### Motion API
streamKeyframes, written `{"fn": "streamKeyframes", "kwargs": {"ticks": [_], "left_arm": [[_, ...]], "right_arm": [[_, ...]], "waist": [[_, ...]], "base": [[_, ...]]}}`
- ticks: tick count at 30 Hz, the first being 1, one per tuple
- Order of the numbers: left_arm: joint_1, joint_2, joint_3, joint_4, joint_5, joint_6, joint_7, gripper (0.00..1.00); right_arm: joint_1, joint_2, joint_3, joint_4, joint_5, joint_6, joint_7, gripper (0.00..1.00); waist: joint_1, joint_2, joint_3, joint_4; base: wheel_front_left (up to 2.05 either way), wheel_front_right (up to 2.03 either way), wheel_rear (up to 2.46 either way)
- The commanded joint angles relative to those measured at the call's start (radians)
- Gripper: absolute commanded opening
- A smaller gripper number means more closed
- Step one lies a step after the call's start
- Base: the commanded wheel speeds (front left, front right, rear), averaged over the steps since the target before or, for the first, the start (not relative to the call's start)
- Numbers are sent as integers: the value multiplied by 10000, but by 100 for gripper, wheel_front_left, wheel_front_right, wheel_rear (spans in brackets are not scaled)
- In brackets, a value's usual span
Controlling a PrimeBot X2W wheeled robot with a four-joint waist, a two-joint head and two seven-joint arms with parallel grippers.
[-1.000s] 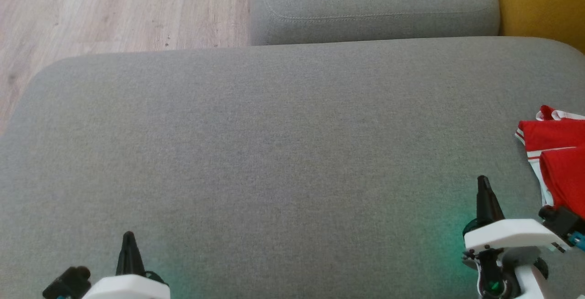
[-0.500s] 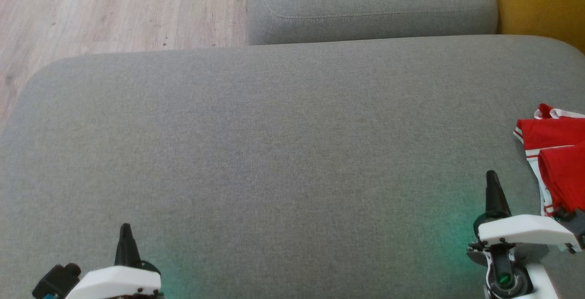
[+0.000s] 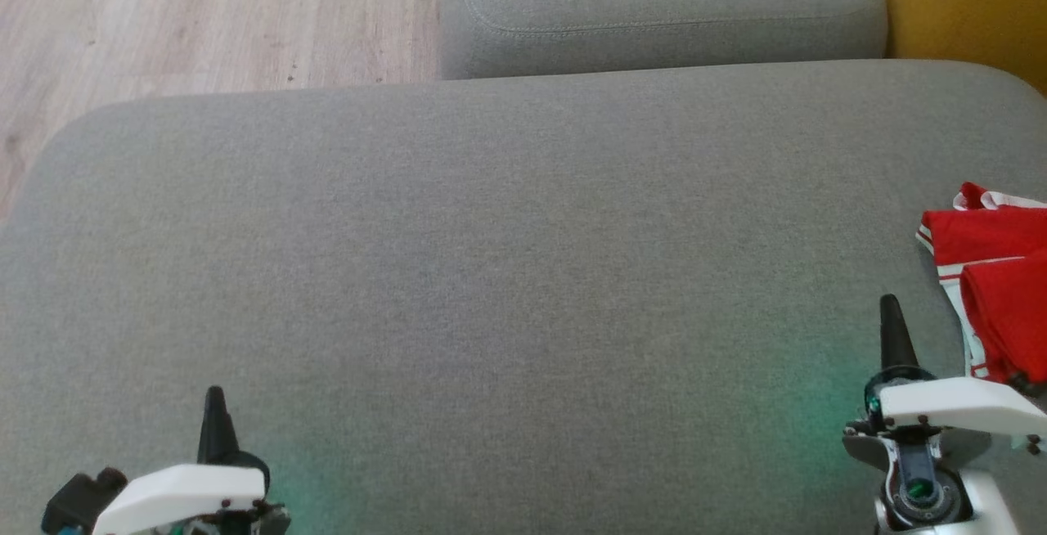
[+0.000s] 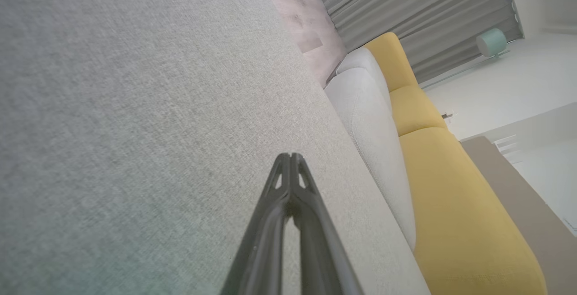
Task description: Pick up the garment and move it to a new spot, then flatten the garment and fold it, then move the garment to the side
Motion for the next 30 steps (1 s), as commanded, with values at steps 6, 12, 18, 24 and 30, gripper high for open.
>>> {"fn": "streamKeyframes", "kwargs": {"ticks": [6,12,18,24,30], "left_arm": [[-565,30,359,-493,-977,-132,224,0],[-636,31,458,-621,-1826,-225,425,0],[-698,32,542,-730,-2554,-304,598,0],[-748,33,612,-821,-3156,-370,742,0],[-810,34,697,-930,-3884,-449,914,0]], "right_arm": [[-156,-45,6,-627,967,-5,240,0],[-121,-48,-71,-843,1798,-6,441,0],[-91,-50,-136,-1029,2510,-6,614,0],[-66,-52,-191,-1182,3099,-6,757,0],[-36,-54,-256,-1368,3811,-7,929,0]], "waist": [[0,0,11,-26],[0,0,23,-52],[0,0,34,-74],[0,0,42,-93],[0,0,52,-116]], "base": [[0,0,0],[0,0,0],[0,0,0],[0,0,0],[0,0,0]]}}
